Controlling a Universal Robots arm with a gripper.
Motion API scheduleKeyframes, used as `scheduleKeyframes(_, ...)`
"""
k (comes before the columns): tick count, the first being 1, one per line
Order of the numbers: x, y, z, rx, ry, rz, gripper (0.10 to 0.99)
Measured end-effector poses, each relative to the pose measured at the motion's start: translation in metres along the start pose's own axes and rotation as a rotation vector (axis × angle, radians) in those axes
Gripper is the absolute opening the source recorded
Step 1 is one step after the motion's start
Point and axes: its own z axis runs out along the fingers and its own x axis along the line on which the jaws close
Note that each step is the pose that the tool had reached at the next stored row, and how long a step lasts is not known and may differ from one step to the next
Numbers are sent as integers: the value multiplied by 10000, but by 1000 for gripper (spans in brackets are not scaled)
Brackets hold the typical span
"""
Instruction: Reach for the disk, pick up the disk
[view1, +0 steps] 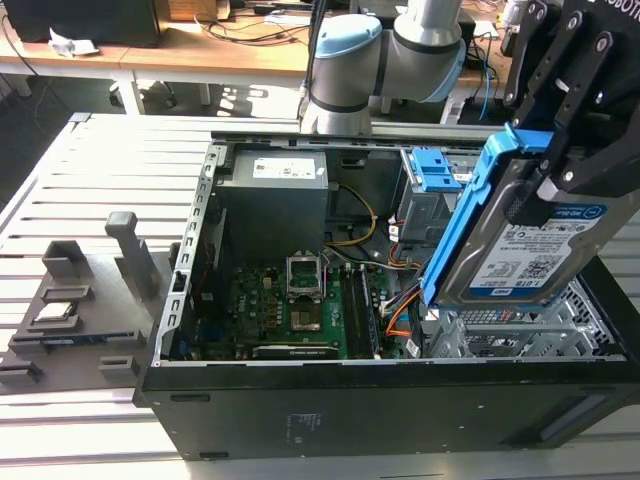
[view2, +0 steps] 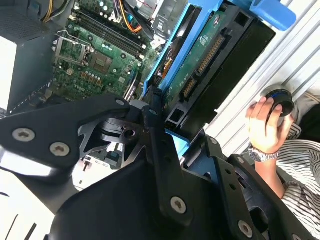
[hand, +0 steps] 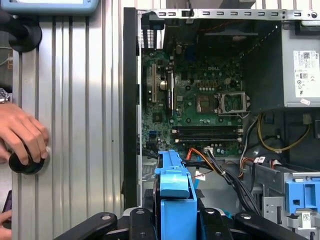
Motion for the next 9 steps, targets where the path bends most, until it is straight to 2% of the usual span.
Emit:
scheduleKeyframes(8,-3,-152,-8,-2,86,5,369)
scheduleKeyframes(9,-4,-188,-10,-2,107,7,369)
